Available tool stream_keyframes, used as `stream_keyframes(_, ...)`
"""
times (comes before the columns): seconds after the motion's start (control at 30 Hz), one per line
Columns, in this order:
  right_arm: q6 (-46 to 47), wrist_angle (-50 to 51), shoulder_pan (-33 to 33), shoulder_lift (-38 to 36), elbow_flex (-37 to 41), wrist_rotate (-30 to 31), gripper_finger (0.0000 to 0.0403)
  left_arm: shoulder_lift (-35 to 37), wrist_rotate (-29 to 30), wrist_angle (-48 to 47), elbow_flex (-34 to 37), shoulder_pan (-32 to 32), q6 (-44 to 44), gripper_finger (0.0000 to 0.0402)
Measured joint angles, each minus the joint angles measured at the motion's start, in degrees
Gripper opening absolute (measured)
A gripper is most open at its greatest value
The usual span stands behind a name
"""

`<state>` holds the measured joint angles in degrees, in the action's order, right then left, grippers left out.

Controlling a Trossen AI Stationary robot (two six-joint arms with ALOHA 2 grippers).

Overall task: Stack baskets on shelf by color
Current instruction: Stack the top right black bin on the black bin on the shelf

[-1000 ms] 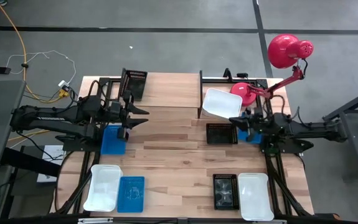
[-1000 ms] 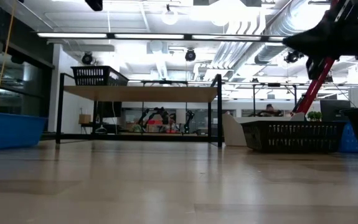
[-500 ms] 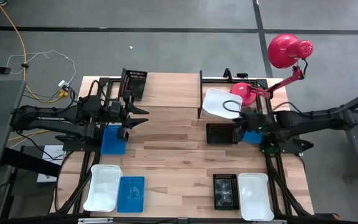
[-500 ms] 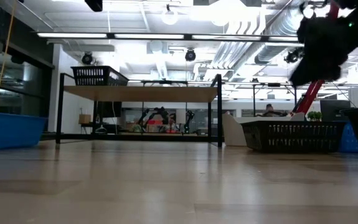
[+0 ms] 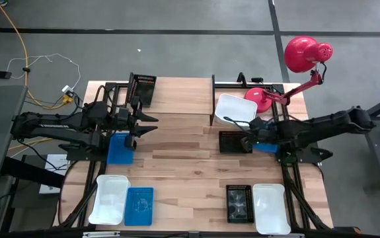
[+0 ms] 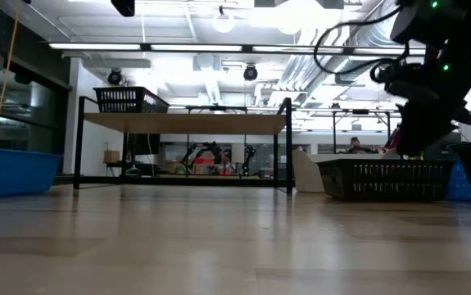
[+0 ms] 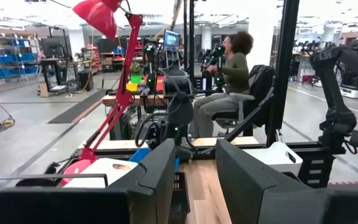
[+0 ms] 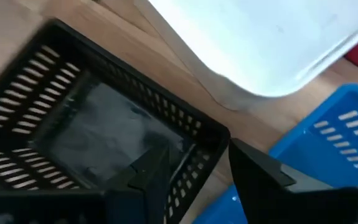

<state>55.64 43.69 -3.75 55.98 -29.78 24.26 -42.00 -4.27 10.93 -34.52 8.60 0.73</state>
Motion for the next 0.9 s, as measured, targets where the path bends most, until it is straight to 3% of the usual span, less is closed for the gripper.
stream_keyframes(0.37, 3.03, -1.52, 0.00, 7.51, 0.02, 2.52, 0.0154, 0.00, 0.00, -1.45, 0.00, -0.02, -0.68, 0.0106)
stream_keyframes(0.7, 2.86, -3.34, 0.00, 10.08, 0.07, 1.89, 0.0153, -0.02, 0.01, -2.18, 0.00, -0.01, -0.67, 0.0106)
stream_keyframes(0.9, 2.36, -3.65, 0.00, 9.99, 0.07, 2.04, 0.0119, -0.02, 0.00, -2.15, 0.00, 0.00, -0.63, 0.0106)
